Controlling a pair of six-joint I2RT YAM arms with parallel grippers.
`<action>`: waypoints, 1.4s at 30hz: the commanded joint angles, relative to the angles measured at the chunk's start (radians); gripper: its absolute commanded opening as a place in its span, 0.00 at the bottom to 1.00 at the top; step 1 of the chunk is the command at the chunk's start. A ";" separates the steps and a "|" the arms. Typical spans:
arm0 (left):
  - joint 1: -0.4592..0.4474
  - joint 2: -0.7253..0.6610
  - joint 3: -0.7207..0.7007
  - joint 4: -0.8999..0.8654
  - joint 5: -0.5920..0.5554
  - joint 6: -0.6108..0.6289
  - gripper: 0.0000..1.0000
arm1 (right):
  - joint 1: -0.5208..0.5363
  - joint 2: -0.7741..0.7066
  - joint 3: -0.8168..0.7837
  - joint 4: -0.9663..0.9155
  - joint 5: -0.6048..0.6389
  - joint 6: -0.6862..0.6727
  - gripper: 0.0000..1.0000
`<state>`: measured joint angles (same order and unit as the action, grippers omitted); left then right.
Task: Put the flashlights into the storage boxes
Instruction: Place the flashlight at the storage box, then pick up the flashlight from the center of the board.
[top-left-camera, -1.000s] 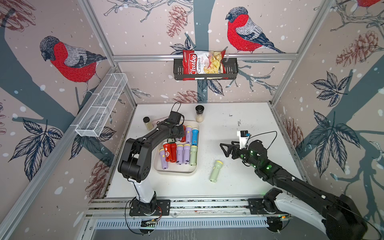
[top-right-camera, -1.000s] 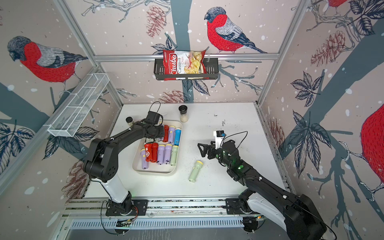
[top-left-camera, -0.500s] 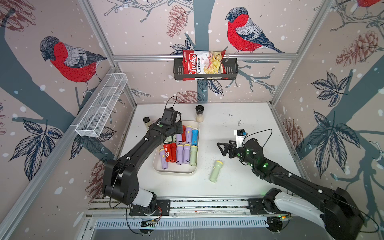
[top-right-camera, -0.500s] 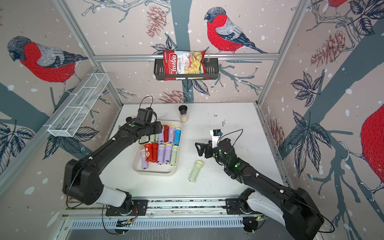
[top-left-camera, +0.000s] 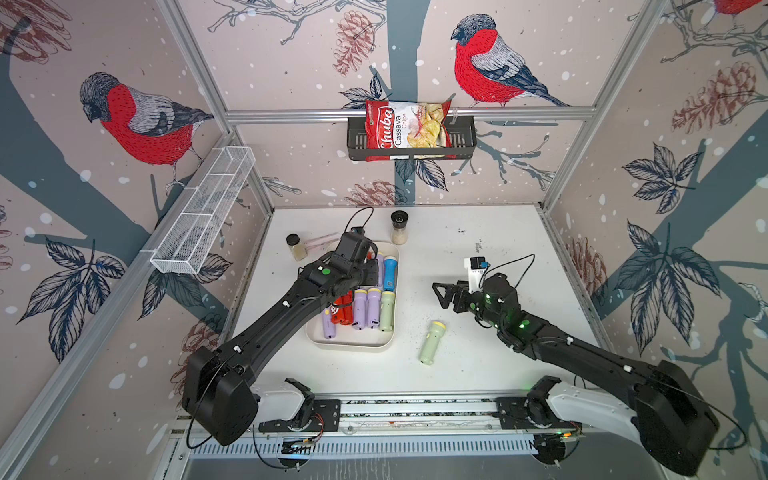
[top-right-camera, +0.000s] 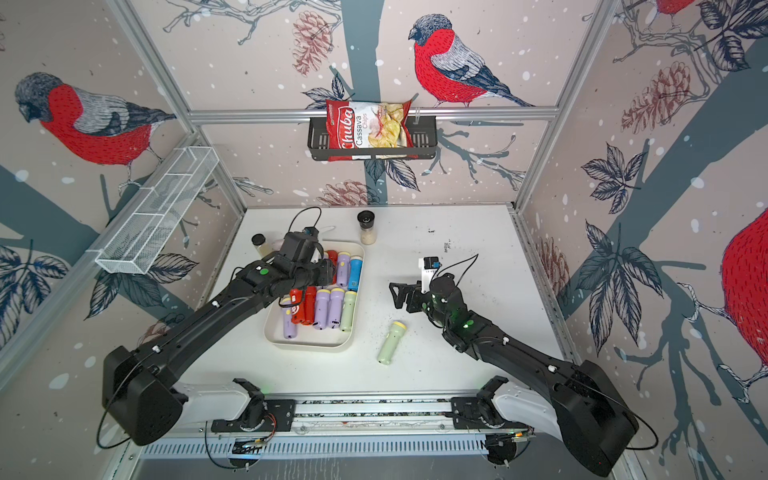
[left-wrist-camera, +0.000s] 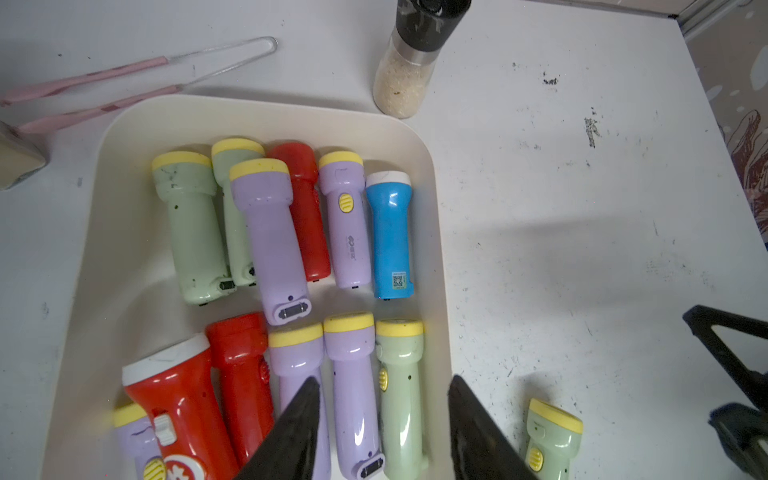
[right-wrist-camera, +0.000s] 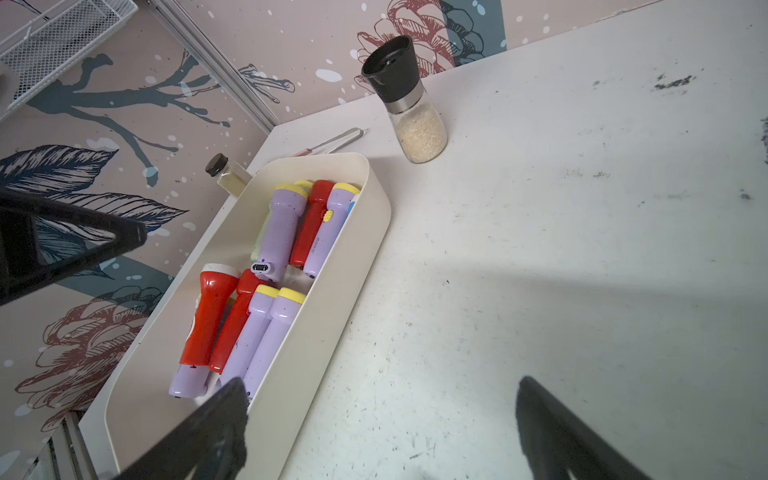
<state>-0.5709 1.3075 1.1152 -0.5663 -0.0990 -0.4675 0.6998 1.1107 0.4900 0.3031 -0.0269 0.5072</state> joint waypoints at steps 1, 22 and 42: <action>-0.019 -0.004 -0.013 -0.003 -0.023 -0.019 0.50 | 0.003 0.011 0.014 0.025 -0.004 0.015 1.00; -0.240 0.017 -0.092 0.072 0.005 -0.125 0.50 | -0.035 -0.001 -0.048 0.048 0.027 0.013 1.00; -0.523 0.254 -0.091 0.170 0.107 -0.240 0.50 | -0.144 -0.182 -0.146 -0.033 0.048 0.012 1.00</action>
<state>-1.0790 1.5425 1.0214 -0.4244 -0.0219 -0.6811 0.5610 0.9417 0.3519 0.2749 0.0044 0.5068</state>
